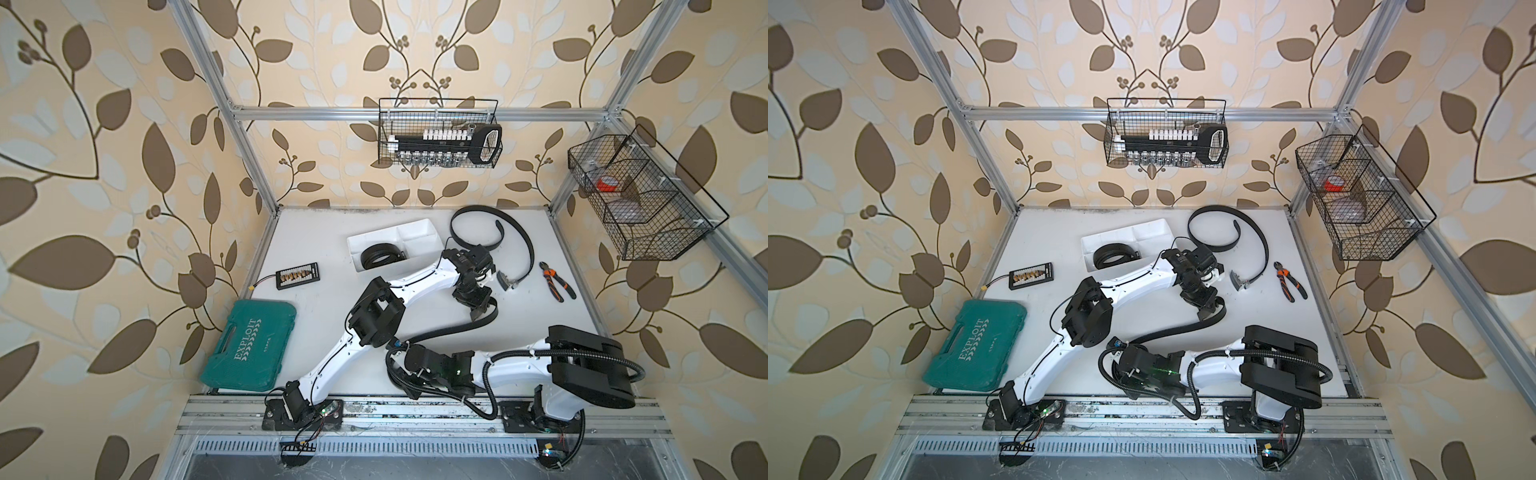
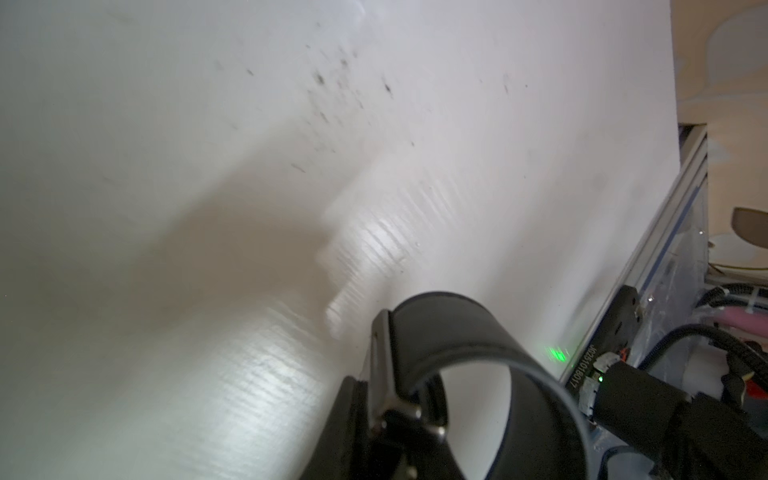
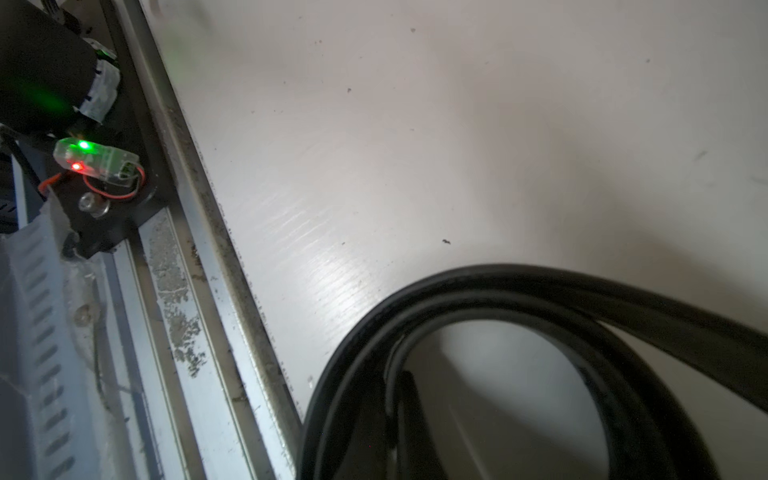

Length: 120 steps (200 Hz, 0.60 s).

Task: Place the belts into the storage roll
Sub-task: Roll the belt at the center of the board.

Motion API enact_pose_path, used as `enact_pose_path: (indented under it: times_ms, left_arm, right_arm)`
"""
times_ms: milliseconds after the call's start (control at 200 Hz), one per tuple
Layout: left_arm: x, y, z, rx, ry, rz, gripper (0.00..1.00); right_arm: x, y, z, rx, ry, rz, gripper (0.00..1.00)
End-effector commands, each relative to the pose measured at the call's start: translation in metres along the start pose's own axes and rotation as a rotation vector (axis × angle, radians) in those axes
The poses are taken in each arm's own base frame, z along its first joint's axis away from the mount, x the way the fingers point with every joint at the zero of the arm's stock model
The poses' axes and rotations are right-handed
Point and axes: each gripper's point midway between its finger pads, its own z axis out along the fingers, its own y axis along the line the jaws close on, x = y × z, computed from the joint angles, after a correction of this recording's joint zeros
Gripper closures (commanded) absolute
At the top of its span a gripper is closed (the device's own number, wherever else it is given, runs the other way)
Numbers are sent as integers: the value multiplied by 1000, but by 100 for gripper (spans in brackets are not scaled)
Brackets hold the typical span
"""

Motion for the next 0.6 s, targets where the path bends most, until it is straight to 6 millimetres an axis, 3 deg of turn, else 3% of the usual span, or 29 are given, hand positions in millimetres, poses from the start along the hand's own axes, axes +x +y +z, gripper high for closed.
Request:
enact_pose_path:
  times_ms: [0, 130, 295, 370, 430, 505, 595]
  left_arm:
    - [21, -3, -13, 17, 90, 17, 89]
    - [20, 3, -25, -44, 38, 26, 60]
    - [-1, 7, -54, -141, -54, 20, 2]
    - [-15, 4, -82, -162, -117, 6, 1]
    - [-28, 0, -117, -175, -224, -17, 1]
    - [-39, -7, -182, -165, -434, -54, 1]
    - [-20, 18, -259, -171, -638, -198, 1]
  right_arm:
    - [-1, -3, 2, 32, -2, -46, 99]
    - [4, -8, 4, 49, -5, -27, 99]
    - [11, -11, 8, 57, 4, -2, 99]
    - [12, -12, 9, 61, 1, 4, 99]
    - [12, -14, 8, 67, -2, 8, 99]
    - [12, -14, 7, 68, -6, 9, 99]
    - [12, -14, 6, 66, -10, 12, 99]
